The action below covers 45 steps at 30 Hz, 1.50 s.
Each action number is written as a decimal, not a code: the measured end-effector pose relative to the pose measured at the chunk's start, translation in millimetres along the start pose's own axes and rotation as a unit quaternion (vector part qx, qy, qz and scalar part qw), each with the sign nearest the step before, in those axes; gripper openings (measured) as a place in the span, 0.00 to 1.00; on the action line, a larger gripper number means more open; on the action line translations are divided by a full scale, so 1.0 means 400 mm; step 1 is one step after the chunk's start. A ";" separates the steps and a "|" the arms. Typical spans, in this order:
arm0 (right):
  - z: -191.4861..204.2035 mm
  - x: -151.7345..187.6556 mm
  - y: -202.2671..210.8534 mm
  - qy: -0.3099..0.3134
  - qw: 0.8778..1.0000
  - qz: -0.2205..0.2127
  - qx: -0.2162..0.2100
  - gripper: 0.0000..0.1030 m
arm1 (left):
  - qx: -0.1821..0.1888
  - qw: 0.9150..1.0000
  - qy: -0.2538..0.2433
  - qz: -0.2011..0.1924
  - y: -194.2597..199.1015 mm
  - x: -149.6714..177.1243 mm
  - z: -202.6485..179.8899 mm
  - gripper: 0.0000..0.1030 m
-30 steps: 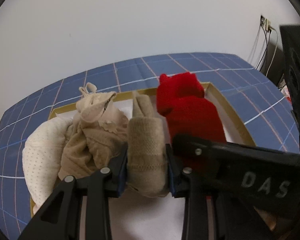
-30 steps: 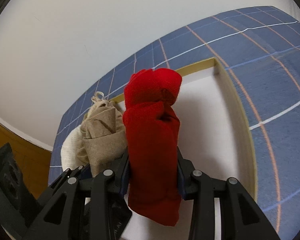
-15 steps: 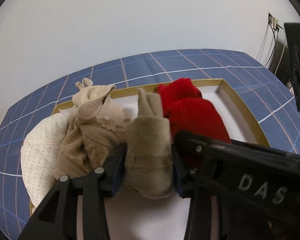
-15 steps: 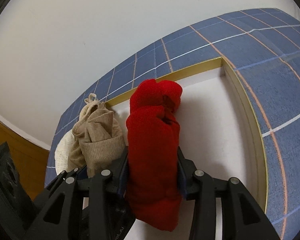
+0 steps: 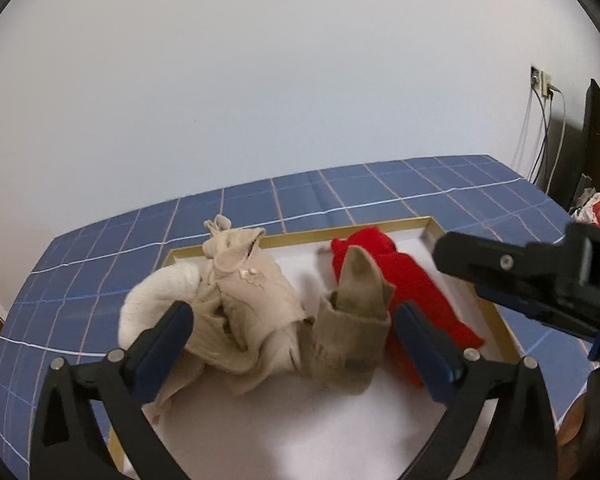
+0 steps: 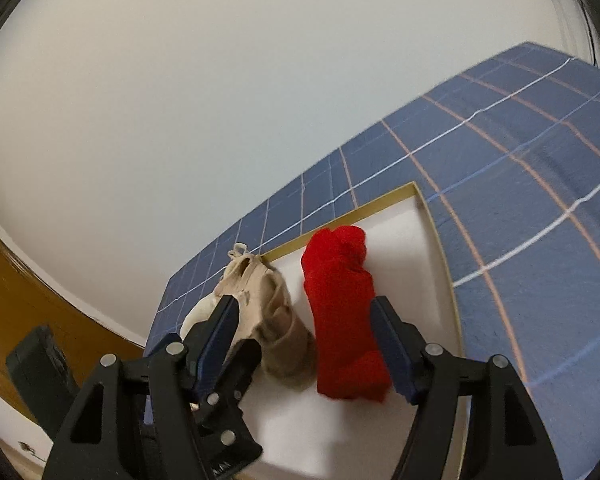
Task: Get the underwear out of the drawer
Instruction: 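Lower both items into the tray and open both grippers, then withdraw both tools from the tray down to the open drawer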
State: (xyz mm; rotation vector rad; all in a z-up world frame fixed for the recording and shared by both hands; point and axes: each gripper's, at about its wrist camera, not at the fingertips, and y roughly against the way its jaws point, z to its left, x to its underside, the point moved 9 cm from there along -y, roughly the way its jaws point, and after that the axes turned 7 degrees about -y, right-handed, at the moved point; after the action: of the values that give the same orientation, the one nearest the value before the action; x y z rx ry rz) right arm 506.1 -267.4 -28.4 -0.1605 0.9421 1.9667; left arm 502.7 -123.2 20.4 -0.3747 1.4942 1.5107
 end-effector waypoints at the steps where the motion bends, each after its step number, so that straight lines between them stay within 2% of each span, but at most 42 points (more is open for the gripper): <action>1: 0.004 0.007 0.014 0.000 1.000 -0.002 -0.003 0.68 | -0.002 1.000 0.000 -0.001 0.010 0.003 0.001 0.99; 12: 0.031 0.127 0.133 0.032 0.999 -0.023 -0.012 0.68 | 0.018 1.000 0.024 -0.006 0.124 0.101 0.003 0.99; 22: 0.033 0.234 0.207 0.058 0.998 -0.022 -0.012 0.68 | 0.033 0.999 0.028 -0.012 0.216 0.175 -0.034 0.99; 45: 0.044 0.393 0.346 0.081 0.996 -0.031 -0.020 0.68 | 0.036 0.999 0.034 -0.014 0.362 0.328 -0.053 0.99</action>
State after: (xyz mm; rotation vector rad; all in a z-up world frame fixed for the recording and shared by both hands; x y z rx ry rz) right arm 312.3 -187.5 -11.4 -0.3732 0.9897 1.9381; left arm 316.6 -62.4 3.8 -0.4052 1.5856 1.4307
